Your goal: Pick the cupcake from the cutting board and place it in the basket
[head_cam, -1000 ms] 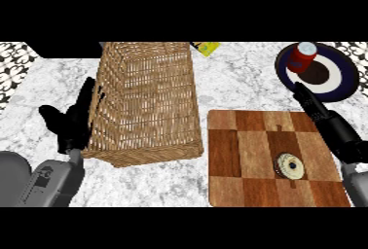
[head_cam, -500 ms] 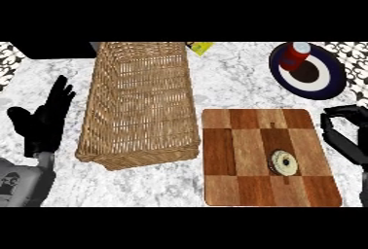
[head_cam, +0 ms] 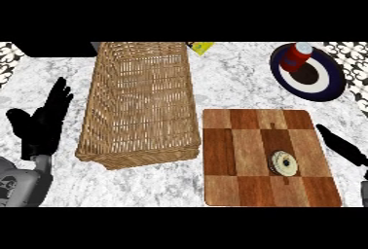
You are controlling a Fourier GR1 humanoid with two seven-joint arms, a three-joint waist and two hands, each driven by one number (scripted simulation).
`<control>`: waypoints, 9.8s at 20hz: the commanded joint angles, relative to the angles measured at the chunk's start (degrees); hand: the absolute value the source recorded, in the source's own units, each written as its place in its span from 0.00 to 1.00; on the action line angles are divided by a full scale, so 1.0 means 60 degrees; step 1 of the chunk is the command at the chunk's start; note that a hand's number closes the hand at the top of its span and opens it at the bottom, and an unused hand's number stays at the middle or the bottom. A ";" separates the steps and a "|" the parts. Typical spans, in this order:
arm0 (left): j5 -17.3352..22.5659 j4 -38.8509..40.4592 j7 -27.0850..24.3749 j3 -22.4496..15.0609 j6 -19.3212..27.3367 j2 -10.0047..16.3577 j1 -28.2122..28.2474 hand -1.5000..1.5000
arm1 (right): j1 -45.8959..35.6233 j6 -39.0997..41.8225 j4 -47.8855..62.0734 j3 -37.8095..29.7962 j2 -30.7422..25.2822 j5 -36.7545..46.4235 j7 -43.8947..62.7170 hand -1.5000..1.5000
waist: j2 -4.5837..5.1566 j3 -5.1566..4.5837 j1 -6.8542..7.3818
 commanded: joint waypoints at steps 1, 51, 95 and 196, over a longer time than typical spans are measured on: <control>-0.0207 -0.0138 0.0011 -0.0148 0.0211 -0.0150 0.0070 0.50 | 0.0686 0.0208 -0.0705 0.0493 -0.1083 0.1329 0.2748 0.00 | -0.0018 -0.0052 -0.0101; -0.1530 -0.0693 0.0343 0.1145 -0.1102 -0.1317 0.0521 0.50 | 0.2075 0.4762 -0.3258 0.1586 0.1623 0.4020 0.5461 0.00 | 0.0062 0.0066 0.0142; -0.2347 -0.0511 0.0534 0.1940 -0.1744 -0.2081 0.0004 0.50 | 0.0507 0.5990 0.0544 0.1124 0.3333 0.4902 0.3553 1.00 | 0.0081 0.0067 0.0142; -0.2300 -0.0391 0.0811 0.1801 -0.2254 -0.1953 -0.0722 0.50 | -1.4305 0.2550 0.8743 0.9802 0.4370 0.2309 0.4893 1.00 | 0.0278 0.0034 0.1044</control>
